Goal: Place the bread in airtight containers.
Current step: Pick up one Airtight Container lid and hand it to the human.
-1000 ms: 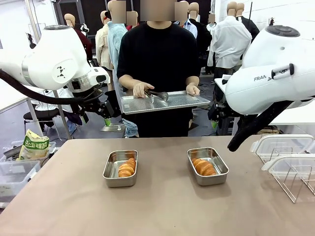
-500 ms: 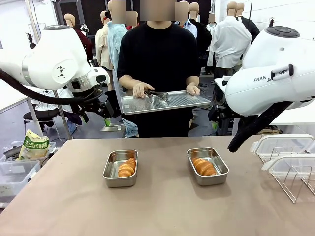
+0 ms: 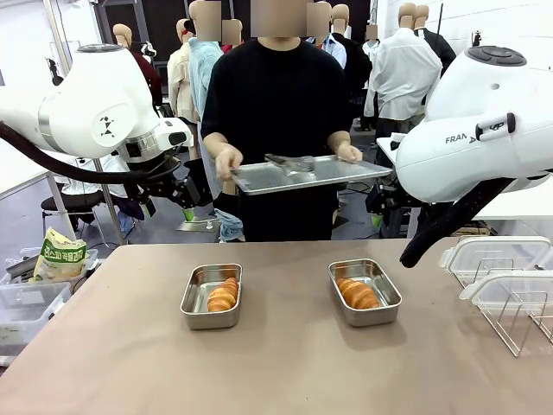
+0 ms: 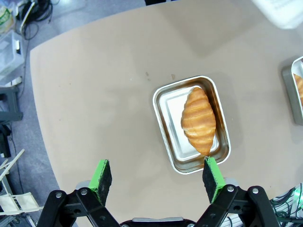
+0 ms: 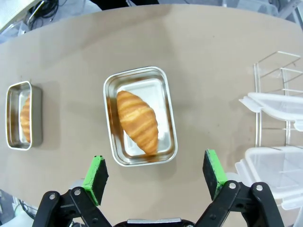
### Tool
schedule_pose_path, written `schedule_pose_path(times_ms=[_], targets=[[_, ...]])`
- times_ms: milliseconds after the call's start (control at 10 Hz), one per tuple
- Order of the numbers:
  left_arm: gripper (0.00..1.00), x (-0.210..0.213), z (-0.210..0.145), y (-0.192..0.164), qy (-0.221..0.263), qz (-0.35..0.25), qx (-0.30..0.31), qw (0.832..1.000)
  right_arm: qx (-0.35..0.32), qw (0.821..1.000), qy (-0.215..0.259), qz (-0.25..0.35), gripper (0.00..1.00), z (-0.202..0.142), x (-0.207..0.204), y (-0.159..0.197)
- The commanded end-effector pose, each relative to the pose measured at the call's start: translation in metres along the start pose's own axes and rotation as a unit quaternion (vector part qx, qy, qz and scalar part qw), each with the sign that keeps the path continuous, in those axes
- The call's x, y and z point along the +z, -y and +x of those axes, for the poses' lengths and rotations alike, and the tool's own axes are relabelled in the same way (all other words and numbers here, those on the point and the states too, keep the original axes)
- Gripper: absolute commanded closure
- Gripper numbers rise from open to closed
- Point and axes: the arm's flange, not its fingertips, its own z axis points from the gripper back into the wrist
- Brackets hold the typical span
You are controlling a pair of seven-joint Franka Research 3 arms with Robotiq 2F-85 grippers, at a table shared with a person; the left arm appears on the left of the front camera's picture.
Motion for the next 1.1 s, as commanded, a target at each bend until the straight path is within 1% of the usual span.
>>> schedule_pose_path(times_ms=[0, 200, 300, 500, 600, 700, 800, 900, 1000], targets=[[0.0, 0.002, -0.001, -0.002, 0.0, 0.002, 0.0, 1.0, 0.0, 1.0, -0.001, 0.002, 0.0, 0.001, -0.002, 0.0], [0.0, 0.002, -0.001, -0.002, 0.0, 0.002, 0.0, 1.0, -0.012, 1.0, -0.007, -0.001, 0.0, 0.001, 0.006, 0.0], [0.0, 0.002, -0.001, -0.002, 0.0, 0.002, 0.0, 1.0, -0.05, 0.999, -0.002, -0.019, 0.0, -0.003, 0.019, 0.007], [0.0, 0.002, -0.001, -0.002, 0.0, 0.002, 0.0, 1.0, -0.148, 0.988, -0.004, -0.031, 0.0, -0.017, 0.049, 0.042], [0.0, 0.002, -0.001, -0.002, 0.0, 0.002, 0.0, 1.0, -0.181, 0.983, -0.024, -0.035, 0.0, -0.023, 0.057, 0.055], [0.0, 0.002, -0.001, -0.002, 0.0, 0.002, 0.0, 1.0, -0.239, 0.97, -0.01, -0.041, 0.0, -0.029, 0.067, 0.079], [0.0, 0.002, -0.001, -0.002, 0.0, 0.002, 0.0, 1.0, -0.285, 0.957, -0.01, -0.052, 0.0, -0.032, 0.07, 0.1], [0.0, 0.002, -0.001, -0.002, 0.0, 0.002, 0.0, 1.0, -0.308, 0.95, -0.015, -0.052, 0.0, -0.033, 0.069, 0.123], [0.0, 0.002, -0.001, -0.002, 0.0, 0.002, 0.0, 1.0, -0.282, 0.958, -0.035, -0.029, 0.0, -0.032, 0.067, 0.144]])
